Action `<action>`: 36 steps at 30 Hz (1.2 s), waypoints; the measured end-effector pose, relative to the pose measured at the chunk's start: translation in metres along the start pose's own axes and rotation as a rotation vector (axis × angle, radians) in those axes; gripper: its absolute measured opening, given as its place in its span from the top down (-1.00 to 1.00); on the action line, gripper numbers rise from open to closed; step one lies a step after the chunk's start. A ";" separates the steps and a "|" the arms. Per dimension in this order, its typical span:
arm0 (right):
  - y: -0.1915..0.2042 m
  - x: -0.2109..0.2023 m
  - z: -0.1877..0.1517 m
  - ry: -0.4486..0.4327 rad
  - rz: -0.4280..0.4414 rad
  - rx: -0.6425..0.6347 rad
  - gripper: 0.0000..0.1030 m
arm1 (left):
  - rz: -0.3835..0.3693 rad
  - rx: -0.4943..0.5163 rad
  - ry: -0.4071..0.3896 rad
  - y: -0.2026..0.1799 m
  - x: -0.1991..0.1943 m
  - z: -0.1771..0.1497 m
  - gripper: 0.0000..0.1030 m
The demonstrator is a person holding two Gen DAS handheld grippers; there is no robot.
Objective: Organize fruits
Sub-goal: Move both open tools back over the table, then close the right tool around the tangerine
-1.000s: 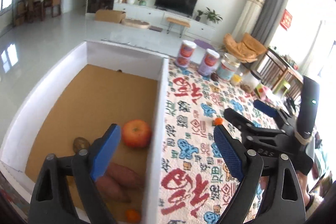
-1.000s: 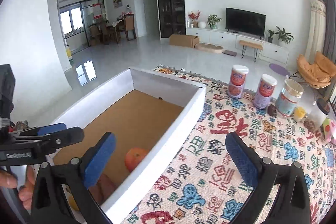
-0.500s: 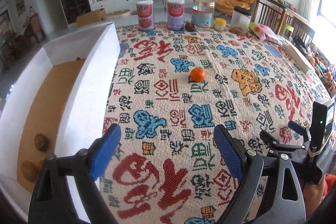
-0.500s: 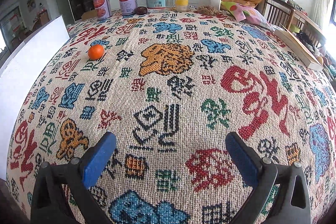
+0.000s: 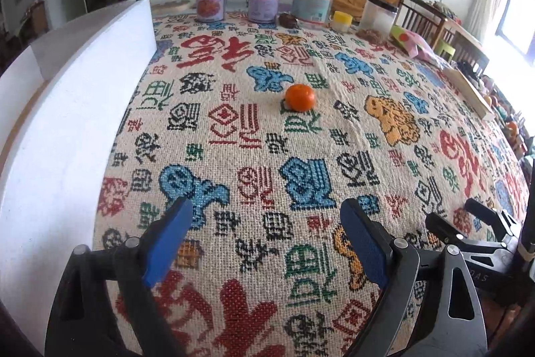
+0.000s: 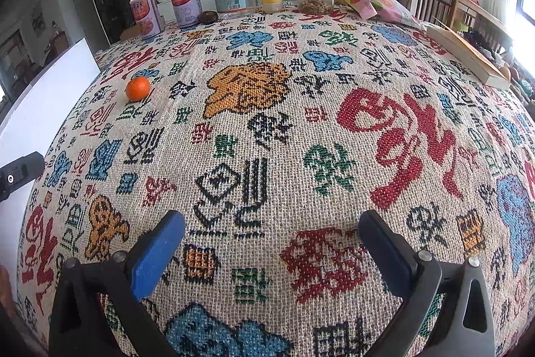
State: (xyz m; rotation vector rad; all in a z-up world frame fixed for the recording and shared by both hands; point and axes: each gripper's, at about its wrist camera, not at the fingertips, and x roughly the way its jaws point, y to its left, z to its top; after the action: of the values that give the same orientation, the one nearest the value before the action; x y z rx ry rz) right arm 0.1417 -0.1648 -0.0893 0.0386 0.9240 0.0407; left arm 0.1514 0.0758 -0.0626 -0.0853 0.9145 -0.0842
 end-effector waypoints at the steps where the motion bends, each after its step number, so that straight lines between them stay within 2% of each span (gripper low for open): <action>1: 0.001 0.000 0.000 0.001 -0.002 -0.002 -1.00 | -0.003 -0.003 -0.009 0.001 0.003 0.001 -0.77; 4: 0.003 0.002 0.000 0.009 -0.021 -0.015 -1.00 | 0.007 -0.015 -0.030 0.005 0.009 0.008 -0.77; 11: 0.006 0.003 0.000 0.016 -0.037 -0.026 -1.00 | 0.017 0.002 -0.019 0.002 0.028 0.019 -0.77; 15: 0.008 0.004 0.000 0.019 -0.045 -0.031 -1.00 | -0.043 -0.019 -0.044 -0.001 0.027 0.027 -0.77; 17: 0.008 0.004 0.000 0.018 -0.044 -0.031 -1.00 | -0.045 -0.002 -0.032 -0.003 0.032 0.027 -0.77; 20: 0.006 0.003 0.000 0.014 -0.030 -0.021 -1.00 | -0.012 -0.013 0.006 0.007 0.039 0.026 -0.77; 24: 0.003 0.001 0.000 0.011 -0.011 -0.013 -1.00 | 0.056 -0.017 -0.030 0.027 0.034 0.019 -0.77; 27: 0.010 0.005 0.004 0.055 -0.029 -0.071 -1.00 | 0.065 -0.017 -0.018 0.039 0.040 0.007 -0.77; 29: 0.012 0.006 0.015 0.064 0.057 -0.040 -0.99 | 0.051 -0.035 -0.021 0.044 0.041 0.006 -0.77; 33: 0.035 0.010 0.059 -0.021 0.192 -0.062 -0.82 | 0.058 -0.041 -0.011 0.044 0.044 0.008 -0.78; 36: 0.067 0.029 0.091 -0.039 0.275 -0.145 -0.46 | 0.068 -0.030 -0.005 0.042 0.046 0.007 -0.80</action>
State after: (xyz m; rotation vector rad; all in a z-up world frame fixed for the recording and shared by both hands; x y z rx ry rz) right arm 0.2303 -0.0981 -0.0538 0.0315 0.8699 0.3606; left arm 0.1866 0.1129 -0.0987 -0.0820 0.9125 -0.0066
